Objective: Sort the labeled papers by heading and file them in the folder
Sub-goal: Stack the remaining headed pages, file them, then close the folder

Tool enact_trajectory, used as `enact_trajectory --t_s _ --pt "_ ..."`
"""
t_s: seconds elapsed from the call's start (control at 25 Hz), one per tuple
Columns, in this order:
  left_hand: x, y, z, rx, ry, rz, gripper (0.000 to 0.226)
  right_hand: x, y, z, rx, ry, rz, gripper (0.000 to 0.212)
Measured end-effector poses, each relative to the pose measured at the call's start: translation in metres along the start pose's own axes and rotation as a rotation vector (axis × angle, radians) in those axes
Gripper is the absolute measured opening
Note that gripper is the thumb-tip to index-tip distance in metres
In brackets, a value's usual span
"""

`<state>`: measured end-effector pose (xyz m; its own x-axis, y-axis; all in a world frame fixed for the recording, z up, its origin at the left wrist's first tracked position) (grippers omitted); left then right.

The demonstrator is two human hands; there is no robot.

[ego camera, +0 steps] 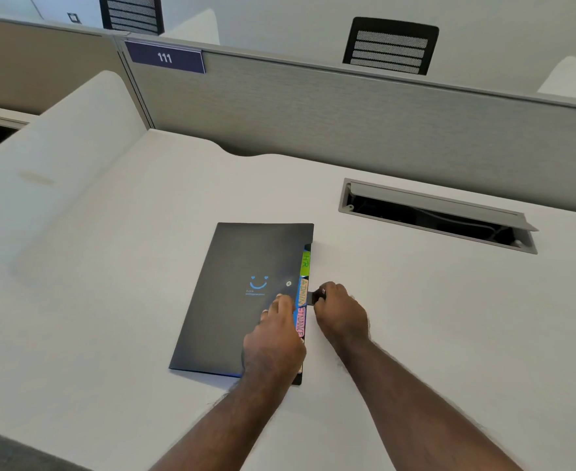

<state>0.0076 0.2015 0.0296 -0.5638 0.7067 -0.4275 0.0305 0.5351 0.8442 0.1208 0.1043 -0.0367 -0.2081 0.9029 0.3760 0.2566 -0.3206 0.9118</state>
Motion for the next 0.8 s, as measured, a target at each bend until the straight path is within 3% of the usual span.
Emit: enact_trajectory --t_s 0.12,0.32,0.56,0.8 --pt "0.006 -0.009 0.006 -0.024 -0.035 0.078 0.039 -0.005 0.000 -0.002 -0.004 -0.065 0.106 0.025" --pt "0.056 -0.030 0.043 0.154 -0.074 0.315 0.060 -0.001 0.005 -0.008 -0.048 0.076 0.195 0.031" --pt "0.067 -0.039 0.049 0.221 -0.085 0.288 0.064 0.009 -0.001 -0.013 0.051 0.316 -0.025 0.060" --pt "0.069 -0.041 0.050 0.229 -0.081 0.284 0.065 0.016 -0.006 -0.010 -0.016 0.424 -0.314 0.053"
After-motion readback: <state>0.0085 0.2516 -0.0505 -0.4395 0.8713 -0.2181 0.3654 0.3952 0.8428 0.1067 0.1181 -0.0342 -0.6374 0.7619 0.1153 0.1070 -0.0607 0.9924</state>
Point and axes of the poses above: each hand's wrist, its own z-axis towards the middle knuckle, its own y-axis out of the back of the hand, x = y × z, the point moved 3 cm from there along z, towards the middle knuckle
